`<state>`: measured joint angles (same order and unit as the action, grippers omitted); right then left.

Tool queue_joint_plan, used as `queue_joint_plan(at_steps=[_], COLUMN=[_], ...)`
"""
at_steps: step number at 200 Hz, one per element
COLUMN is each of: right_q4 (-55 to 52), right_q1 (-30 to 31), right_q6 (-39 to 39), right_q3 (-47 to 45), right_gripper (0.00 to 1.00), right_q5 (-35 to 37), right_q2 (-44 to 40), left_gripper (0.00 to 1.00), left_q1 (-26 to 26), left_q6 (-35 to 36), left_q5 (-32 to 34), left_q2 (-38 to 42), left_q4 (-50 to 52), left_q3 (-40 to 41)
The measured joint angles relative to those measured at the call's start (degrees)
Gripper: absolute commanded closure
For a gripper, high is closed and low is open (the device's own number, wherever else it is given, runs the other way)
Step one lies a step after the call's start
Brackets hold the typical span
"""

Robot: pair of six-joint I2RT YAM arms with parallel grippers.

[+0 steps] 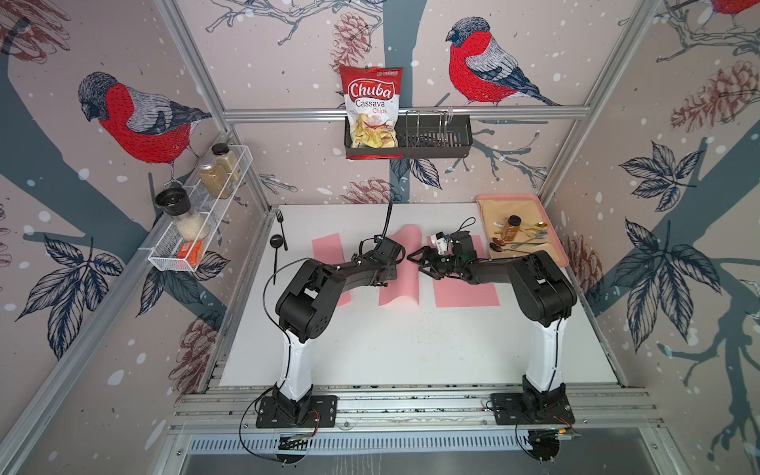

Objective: Fold the rectangular paper in half along the long edge
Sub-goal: Pick up the paper from the center of the board.

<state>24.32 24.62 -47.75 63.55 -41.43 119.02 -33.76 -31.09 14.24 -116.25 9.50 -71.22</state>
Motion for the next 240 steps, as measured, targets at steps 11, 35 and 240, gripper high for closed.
queue_joint_plan(at_steps=[11, 35, 240], right_q4=[-0.90, -3.37, -10.47], right_q1=[0.35, 1.29, 3.91], right_q6=[0.33, 1.73, 7.76], right_q3=[0.87, 2.56, 8.50], right_gripper=[0.13, 0.14, 0.42], right_q5=[0.17, 0.70, 3.82], right_q2=[0.35, 1.03, 4.13], left_gripper=[1.00, 1.00, 1.00], left_q1=[-0.09, -0.13, -0.87], left_q6=[-0.02, -0.09, -1.11], left_q5=[-0.35, -0.68, -5.31], left_q2=[0.04, 0.09, 2.69], left_q4=[-0.07, -0.26, -8.83], left_q3=[0.02, 0.17, 5.95])
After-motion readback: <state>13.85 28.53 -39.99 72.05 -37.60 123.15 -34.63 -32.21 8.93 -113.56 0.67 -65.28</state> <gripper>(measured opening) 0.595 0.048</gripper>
